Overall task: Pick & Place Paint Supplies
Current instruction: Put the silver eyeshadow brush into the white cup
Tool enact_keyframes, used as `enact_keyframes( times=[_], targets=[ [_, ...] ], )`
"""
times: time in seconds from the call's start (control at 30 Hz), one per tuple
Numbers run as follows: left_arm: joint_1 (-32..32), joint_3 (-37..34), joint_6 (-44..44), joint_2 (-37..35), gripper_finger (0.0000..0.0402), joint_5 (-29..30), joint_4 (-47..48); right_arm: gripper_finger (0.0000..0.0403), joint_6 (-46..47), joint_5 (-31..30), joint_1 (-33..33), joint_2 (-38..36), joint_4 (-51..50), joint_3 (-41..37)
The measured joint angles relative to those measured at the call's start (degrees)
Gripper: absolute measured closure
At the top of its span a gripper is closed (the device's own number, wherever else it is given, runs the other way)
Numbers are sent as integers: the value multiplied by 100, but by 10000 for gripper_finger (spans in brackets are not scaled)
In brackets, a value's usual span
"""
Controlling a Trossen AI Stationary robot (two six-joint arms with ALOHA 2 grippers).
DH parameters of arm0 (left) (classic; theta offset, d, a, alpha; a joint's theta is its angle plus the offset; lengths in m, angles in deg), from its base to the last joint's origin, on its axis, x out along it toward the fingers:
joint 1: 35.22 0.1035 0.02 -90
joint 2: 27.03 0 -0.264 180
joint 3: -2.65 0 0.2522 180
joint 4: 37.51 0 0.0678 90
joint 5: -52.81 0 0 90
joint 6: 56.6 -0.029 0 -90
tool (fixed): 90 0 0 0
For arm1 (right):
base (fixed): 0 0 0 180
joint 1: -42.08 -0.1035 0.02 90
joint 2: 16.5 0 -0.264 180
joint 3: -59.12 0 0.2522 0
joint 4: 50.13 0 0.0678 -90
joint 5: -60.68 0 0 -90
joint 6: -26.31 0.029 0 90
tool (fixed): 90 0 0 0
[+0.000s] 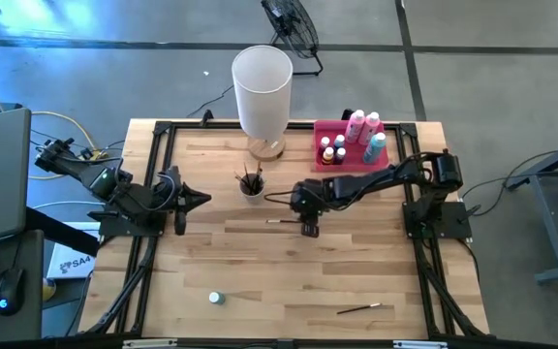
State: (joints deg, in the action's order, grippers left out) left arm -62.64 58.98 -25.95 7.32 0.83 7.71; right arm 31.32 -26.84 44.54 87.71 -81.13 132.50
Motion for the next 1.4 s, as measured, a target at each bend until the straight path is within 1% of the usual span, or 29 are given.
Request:
enact_keyframes(
  times=[0.1, 0.23, 0.3, 0.43, 0.63, 0.77, 0.87, 0.97, 1.1, 1.2, 1.3, 1.4],
  targets=[
    [2, 0, 0, 0, 401, -25, 4, 284, -2, -154, -52, -9, 363, 2],
    [0, 0, -4, 2, 402, -120, 58, 284, -11, -447, -73, -15, 440, 9],
    [2, 0, -4, 4, 401, -109, 47, 284, -11, -377, -64, -17, 432, 9],
    [0, 0, 134, 4, 402, 121, -34, 284, 1, -336, -71, -22, 409, 13],
    [2, 0, 156, 2, 402, 235, -49, 284, 574, -417, -66, -31, 484, 17],
    [2, 0, 61, 0, 402, 283, -39, 284, 727, -747, -47, -31, 868, 21],
    [2, 0, 62, 1, 401, 485, 2, 284, 686, -853, -10, -33, 1351, 22],
    [4, 0, 66, 41, 402, 657, -59, 284, 703, -677, 33, -35, 1925, 24],
    [2, 0, 86, 42, 402, 810, -87, 284, 648, -11, 134, 15, 2372, 37],
    [2, 0, 125, 37, 402, 996, -172, 284, 568, 420, 214, 188, 2267, 38],
    [2, 0, 117, 37, 402, 1033, -131, 284, 354, 777, 264, 373, 2004, 33],
    [2, 0, 115, 39, 401, 1241, -134, 284, 56, 781, 244, 581, 1835, 33]
  ],
)
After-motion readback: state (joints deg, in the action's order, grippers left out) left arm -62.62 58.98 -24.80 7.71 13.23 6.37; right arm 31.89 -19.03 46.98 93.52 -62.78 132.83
